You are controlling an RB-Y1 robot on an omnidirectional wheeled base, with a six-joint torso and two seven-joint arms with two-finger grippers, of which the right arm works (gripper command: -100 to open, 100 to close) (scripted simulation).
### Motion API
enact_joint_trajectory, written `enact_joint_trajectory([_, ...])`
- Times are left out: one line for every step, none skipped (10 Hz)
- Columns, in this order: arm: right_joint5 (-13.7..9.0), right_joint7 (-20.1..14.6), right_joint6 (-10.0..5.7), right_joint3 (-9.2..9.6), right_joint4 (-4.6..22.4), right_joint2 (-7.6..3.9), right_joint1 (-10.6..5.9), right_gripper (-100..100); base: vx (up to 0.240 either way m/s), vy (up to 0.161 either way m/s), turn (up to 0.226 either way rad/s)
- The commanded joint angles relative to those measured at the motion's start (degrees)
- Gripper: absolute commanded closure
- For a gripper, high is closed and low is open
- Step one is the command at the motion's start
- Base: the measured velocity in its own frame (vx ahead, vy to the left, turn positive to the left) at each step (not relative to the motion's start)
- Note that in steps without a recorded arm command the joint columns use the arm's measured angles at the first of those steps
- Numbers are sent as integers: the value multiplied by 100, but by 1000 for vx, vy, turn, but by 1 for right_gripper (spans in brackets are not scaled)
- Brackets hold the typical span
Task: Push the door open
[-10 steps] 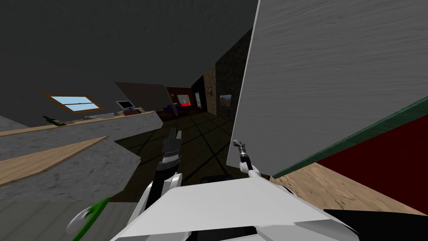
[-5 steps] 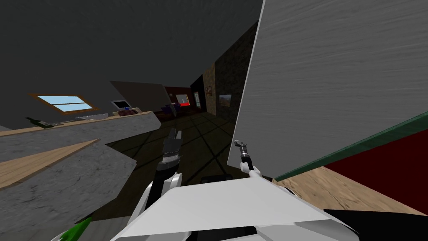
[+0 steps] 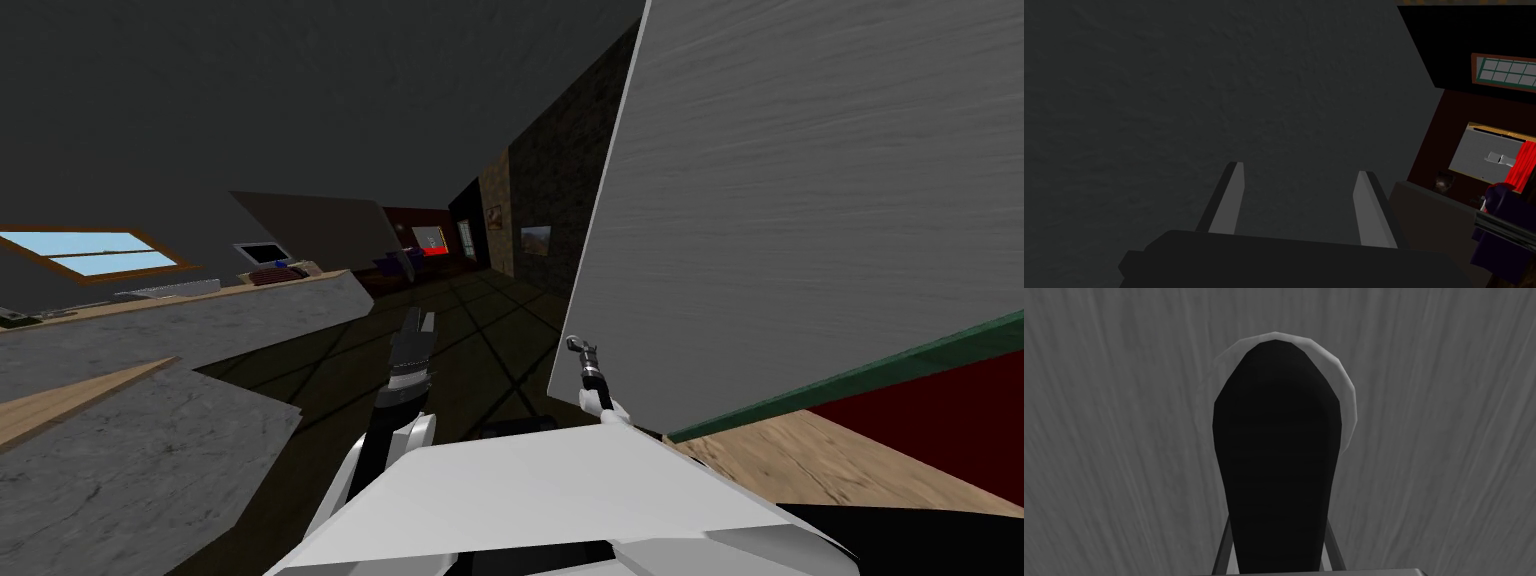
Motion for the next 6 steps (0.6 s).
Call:
enact_joint_trajectory([-39, 28, -48, -60, 72, -21, -80, 100, 221, 34, -51])
enact_joint_trajectory([-56, 39, -48, -88, 74, -24, -77, 100, 202, 22, -37])
enact_joint_trajectory([-55, 29, -27, -92, 70, -42, -34, 100, 85, -1, -31])
enact_joint_trajectory([-112, 63, -39, -193, 61, -74, -31, 100, 130, 9, -51])
enact_joint_trajectory([-139, 82, -41, -242, 63, -82, -27, 100, 196, 19, -50])
enact_joint_trajectory([-171, 103, -44, -298, 65, -90, -21, 100, 190, 8, -38])
